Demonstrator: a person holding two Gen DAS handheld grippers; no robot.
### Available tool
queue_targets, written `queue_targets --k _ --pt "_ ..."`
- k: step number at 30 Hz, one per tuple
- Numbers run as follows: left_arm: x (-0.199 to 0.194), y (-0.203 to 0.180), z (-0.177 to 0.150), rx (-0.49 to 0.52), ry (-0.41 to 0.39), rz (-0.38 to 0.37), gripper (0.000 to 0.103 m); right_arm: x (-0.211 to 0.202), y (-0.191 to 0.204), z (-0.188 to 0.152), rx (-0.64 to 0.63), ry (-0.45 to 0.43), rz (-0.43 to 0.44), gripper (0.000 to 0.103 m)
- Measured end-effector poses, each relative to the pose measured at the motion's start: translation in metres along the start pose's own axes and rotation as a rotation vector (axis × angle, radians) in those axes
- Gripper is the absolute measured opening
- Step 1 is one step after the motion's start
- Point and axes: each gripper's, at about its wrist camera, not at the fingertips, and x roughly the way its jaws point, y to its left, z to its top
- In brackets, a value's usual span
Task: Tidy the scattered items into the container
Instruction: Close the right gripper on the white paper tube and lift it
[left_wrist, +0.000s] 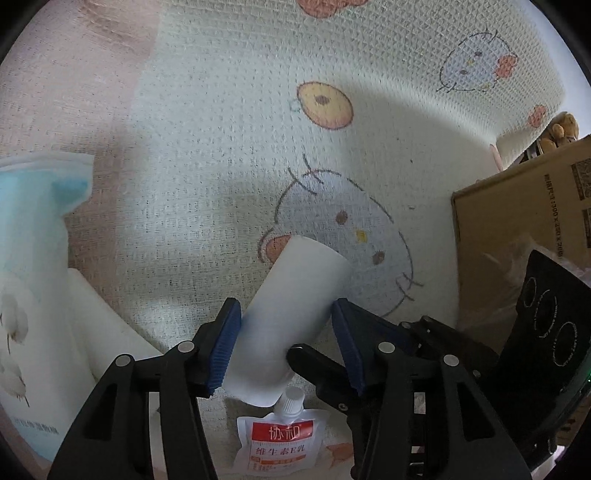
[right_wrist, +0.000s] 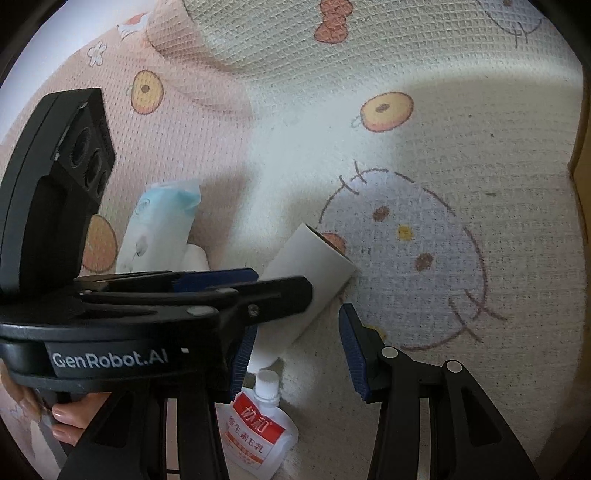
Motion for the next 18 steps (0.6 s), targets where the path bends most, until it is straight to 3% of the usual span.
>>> queue_targets --k 10,18 --pt "0.006 0.037 0.010 -0.179 0.018 -0.170 0.056 0.009 -0.002 0.005 0.069 0.028 0.047 0.047" --pt "0.009 0.059 0.010 -0.352 -0.060 -0.332 0.050 0.018 0.007 0.007 0.064 0.066 0.021 0.047"
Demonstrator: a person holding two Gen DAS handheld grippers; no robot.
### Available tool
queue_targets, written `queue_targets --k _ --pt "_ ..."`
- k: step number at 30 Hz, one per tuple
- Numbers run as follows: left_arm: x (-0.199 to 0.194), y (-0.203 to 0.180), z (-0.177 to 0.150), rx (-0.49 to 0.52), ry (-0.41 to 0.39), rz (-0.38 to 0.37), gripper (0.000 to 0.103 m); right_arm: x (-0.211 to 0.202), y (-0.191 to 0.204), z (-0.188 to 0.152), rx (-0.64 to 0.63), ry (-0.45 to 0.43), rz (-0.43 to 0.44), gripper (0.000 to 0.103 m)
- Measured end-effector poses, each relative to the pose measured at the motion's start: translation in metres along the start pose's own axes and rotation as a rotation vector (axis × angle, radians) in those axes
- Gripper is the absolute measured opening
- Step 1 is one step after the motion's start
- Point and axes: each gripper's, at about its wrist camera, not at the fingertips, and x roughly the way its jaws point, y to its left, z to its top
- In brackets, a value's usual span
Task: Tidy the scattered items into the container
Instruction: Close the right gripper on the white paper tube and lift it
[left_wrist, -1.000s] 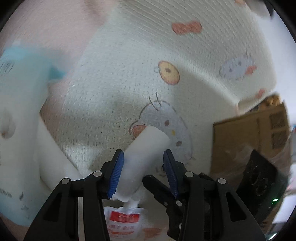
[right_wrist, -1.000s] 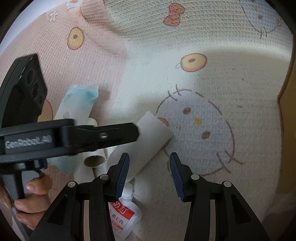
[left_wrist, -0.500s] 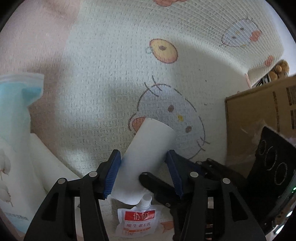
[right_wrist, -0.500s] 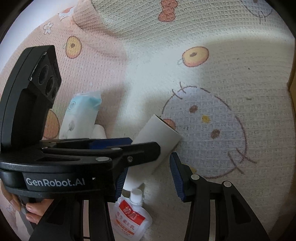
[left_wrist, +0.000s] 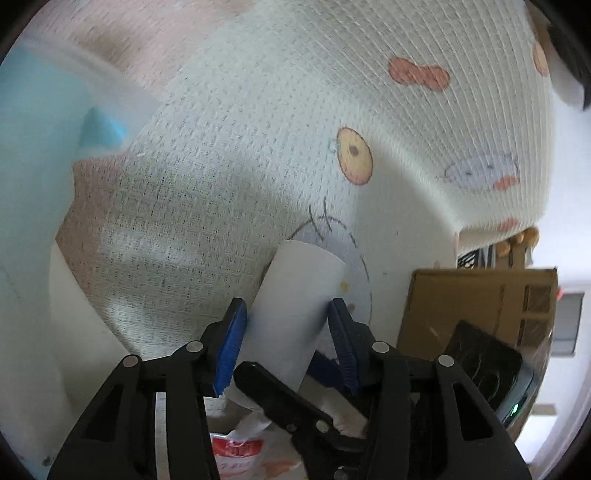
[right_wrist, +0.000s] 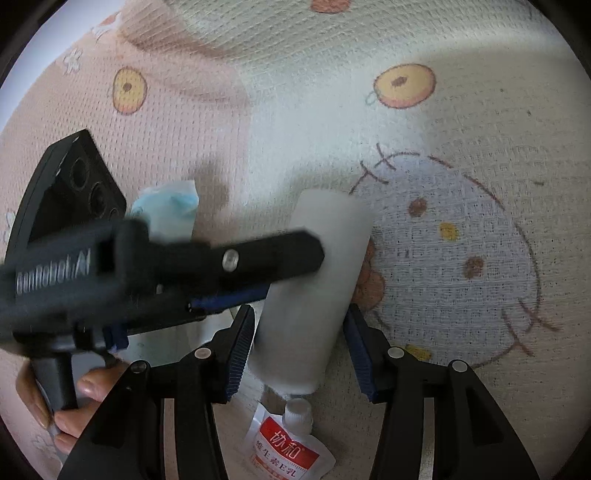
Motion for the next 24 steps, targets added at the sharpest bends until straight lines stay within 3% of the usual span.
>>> queue_targets --k 7,10,14,24 --pt "0.000 -0.004 -0.007 0.001 -0.039 0.006 0.050 -0.001 -0.003 0.000 -0.012 0.005 0.001 0.044" --pt "0.003 -0.010 -0.013 0.033 -0.003 0.060 0.050 -0.003 0.000 -0.003 -0.033 -0.003 -0.014 0.040" --pt "0.005 -0.021 -0.023 0.100 -0.019 0.121 0.050 -0.005 -0.001 -0.001 -0.045 0.001 -0.011 0.038" --pt "-0.029 -0.036 -0.038 0.144 -0.087 0.090 0.050 -0.033 0.019 -0.002 -0.117 -0.004 -0.093 0.039"
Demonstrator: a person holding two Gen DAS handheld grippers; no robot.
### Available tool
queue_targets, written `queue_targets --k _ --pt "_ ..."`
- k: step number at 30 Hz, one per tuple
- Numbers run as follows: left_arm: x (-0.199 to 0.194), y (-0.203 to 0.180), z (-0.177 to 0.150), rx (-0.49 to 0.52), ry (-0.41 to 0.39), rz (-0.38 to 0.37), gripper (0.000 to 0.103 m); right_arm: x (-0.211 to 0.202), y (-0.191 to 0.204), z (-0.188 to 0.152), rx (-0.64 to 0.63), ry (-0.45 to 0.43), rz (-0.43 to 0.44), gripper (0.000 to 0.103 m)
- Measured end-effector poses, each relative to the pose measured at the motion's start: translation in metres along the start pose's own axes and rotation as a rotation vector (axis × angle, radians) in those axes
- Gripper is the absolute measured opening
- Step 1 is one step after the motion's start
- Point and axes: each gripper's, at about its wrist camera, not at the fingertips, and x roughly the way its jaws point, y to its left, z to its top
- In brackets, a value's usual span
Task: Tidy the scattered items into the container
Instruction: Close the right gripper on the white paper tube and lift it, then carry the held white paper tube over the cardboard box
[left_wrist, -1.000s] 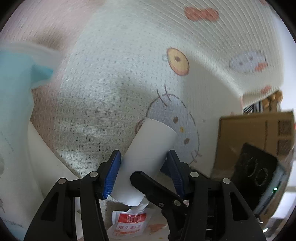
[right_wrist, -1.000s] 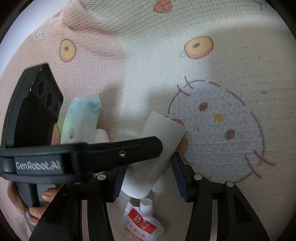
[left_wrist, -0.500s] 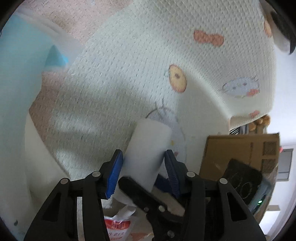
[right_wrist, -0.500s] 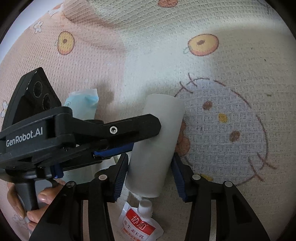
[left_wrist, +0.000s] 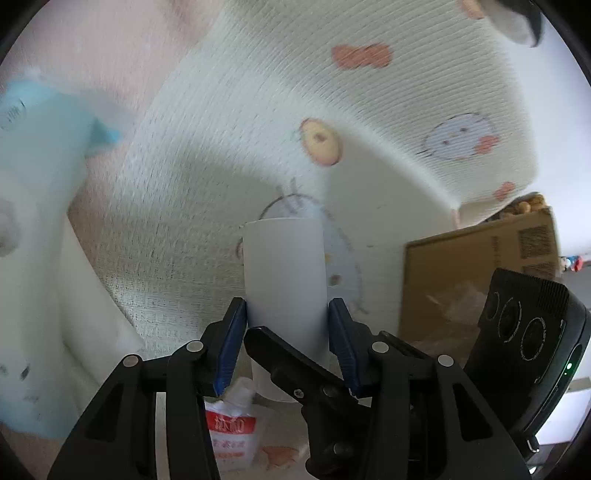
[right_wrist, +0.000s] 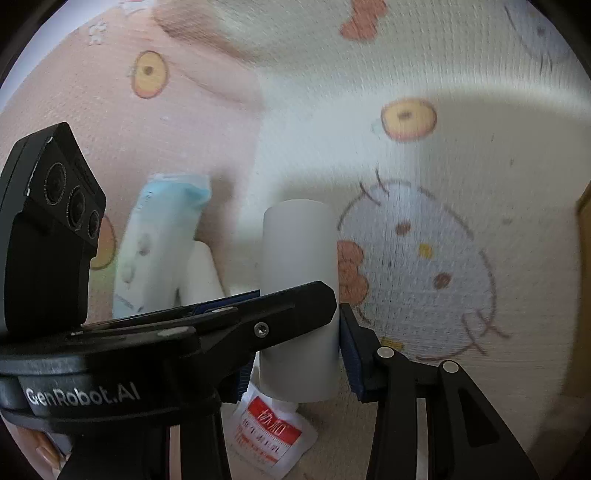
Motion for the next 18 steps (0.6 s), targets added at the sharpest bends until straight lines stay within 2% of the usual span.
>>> queue_targets --k 5,10,18 --pt "-0.030 -0.014 -0.007 0.010 -0.024 0.014 0.050 -0.023 0.020 0.002 -0.025 -0.006 -0.010 0.039" --pt "-0.064 -0.035 -0.022 0.086 -0.077 0.092 0.050 -0.045 0.037 -0.002 -0.073 -0.043 0.021 0.039" --pt "-0.100 -0.059 -0.035 0.144 -0.146 0.103 0.050 -0.084 0.053 -0.004 -0.122 -0.103 0.074 0.039"
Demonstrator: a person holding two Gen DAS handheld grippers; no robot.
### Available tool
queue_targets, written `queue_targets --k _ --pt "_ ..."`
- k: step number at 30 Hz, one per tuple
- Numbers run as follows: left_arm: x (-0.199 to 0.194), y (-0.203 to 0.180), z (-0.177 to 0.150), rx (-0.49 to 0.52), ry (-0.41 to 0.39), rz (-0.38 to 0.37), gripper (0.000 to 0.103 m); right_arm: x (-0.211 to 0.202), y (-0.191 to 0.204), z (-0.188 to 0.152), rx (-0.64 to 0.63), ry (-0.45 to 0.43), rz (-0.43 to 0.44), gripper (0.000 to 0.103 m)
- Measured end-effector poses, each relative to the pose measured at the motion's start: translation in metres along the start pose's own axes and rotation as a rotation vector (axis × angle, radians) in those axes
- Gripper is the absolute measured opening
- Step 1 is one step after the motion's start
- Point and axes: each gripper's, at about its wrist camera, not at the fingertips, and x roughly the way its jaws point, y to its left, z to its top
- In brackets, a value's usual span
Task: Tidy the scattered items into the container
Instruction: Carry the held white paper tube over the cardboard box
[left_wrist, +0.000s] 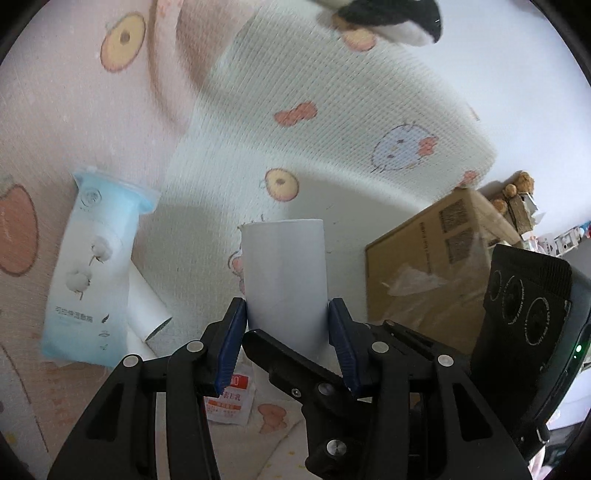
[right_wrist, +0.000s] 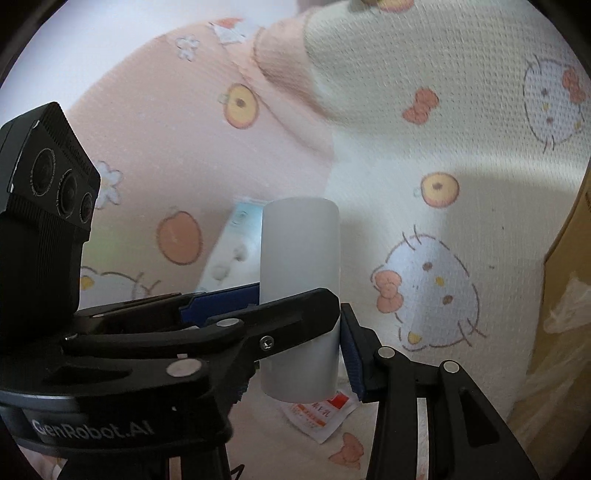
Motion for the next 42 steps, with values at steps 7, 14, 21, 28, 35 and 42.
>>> queue_targets --k 7,14,21,28,35,42 --pt "-0.022 -0.021 0.000 0.032 -0.049 0.026 0.050 -0.022 0.012 0.006 -0.027 -0.035 -0.013 0.039" --pt "-0.047 -0.051 0.006 0.092 -0.095 0.016 0.050 -0.058 0.019 0.015 -0.054 -0.089 -0.006 0.039" --pt "-0.053 -0.086 0.006 0.140 -0.119 0.003 0.050 -0.095 0.013 0.021 -0.085 -0.130 -0.030 0.039" --pt "-0.047 -0.125 0.010 0.204 -0.115 -0.002 0.050 -0.118 -0.007 0.021 -0.054 -0.160 -0.051 0.039" --pt "-0.037 -0.165 0.017 0.258 -0.100 0.001 0.050 -0.147 -0.031 0.029 -0.029 -0.189 -0.073 0.039" --pt "-0.021 -0.196 0.022 0.288 -0.062 -0.017 0.050 -0.172 -0.057 0.031 0.007 -0.185 -0.095 0.039"
